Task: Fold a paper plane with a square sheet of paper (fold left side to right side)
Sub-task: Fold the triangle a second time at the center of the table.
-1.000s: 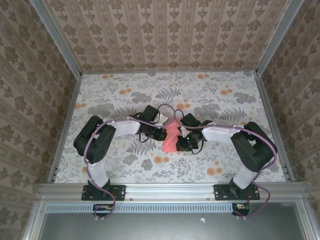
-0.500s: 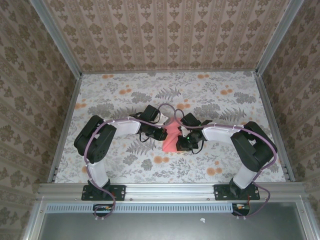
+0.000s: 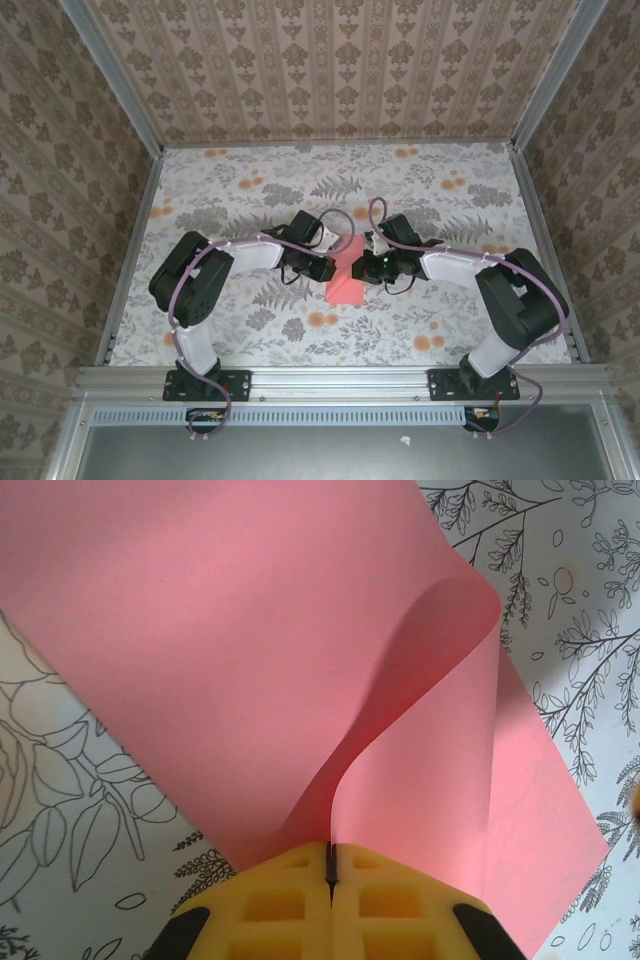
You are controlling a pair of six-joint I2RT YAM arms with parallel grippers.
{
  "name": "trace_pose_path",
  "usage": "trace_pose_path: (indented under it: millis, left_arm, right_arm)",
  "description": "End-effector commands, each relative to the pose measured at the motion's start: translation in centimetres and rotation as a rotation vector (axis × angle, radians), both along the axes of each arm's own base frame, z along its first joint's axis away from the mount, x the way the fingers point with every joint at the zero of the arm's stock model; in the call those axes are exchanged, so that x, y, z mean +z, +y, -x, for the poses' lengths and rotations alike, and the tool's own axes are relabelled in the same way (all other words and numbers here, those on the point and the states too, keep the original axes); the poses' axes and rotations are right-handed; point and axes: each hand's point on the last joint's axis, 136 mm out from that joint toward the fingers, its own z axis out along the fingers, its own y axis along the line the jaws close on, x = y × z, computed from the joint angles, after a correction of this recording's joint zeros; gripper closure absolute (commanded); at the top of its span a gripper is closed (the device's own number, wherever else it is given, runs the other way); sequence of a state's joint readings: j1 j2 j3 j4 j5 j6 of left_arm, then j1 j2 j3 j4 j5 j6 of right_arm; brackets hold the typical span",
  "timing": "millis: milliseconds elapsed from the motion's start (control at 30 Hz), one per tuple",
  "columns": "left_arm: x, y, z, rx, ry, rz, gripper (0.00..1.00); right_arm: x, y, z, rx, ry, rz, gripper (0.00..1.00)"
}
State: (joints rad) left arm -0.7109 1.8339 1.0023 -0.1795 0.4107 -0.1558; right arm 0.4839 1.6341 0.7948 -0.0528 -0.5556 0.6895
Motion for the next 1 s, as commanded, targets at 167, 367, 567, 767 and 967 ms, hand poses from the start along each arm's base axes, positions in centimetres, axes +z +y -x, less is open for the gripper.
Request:
trace_pose_path:
  millis: [167, 367, 567, 767, 967]
  left_arm:
    - [-1.7, 0.5, 0.9, -0.027, 0.014, -0.07, 0.98]
    - [-1.6, 0.4, 0.9, -0.031, 0.011, -0.072, 0.99]
    - [-1.8, 0.6, 1.0, -0.03, 0.01, -0.081, 0.98]
    - [-1.9, 0.7, 1.0, -0.029, 0.012, -0.086, 0.99]
    - [-1.7, 0.6, 0.8, -0.028, 0.008, -0.082, 0.98]
  right_arm:
    - [-0.4, 2.0, -2.6, 0.005, -0.004, -0.032, 0.91]
    - [-1.6, 2.4, -2.9, 0.017, 0.007, -0.009, 0.91]
    - [-2.8, 1.5, -2.4, 0.029, 0.019, 0.059, 0.91]
    - [-3.8, 0.7, -2.0, 0.031, 0.03, 0.109, 0.91]
    - [-4.7, 0.0, -1.6, 0.027, 0.055, 0.147, 0.91]
